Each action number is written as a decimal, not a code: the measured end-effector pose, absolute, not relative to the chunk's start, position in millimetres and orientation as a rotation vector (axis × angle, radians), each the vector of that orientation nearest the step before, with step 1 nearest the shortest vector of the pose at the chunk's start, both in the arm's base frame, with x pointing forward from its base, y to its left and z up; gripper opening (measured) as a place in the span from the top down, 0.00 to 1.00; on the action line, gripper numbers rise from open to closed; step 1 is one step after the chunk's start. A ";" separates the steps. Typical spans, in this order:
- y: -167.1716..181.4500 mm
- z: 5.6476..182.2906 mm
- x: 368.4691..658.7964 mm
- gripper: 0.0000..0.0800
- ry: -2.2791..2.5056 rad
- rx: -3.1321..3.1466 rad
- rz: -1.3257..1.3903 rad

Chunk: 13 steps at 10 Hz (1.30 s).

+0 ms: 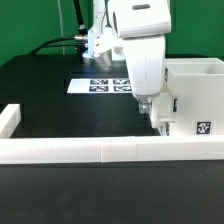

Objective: Assemble drawer

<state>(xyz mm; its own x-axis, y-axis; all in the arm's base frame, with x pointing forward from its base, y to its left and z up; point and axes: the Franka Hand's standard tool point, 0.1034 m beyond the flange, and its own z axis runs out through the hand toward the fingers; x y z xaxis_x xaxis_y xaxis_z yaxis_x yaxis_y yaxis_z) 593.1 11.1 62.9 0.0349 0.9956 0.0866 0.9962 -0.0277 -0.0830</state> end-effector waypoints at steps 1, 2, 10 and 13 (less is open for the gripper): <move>10.0 62.9 592.9 0.19 -2.100 -2.172 -0.007; 10.0 62.5 592.7 0.19 -2.100 -2.172 -0.006; 38.4 69.9 601.8 0.19 -2.149 -2.115 -0.038; -3.0 70.9 602.5 0.19 -2.144 -2.149 -0.025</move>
Offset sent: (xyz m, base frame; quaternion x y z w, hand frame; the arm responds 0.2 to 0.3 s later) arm 0.0000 0.0000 0.0000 0.0000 0.0000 0.0000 1.0000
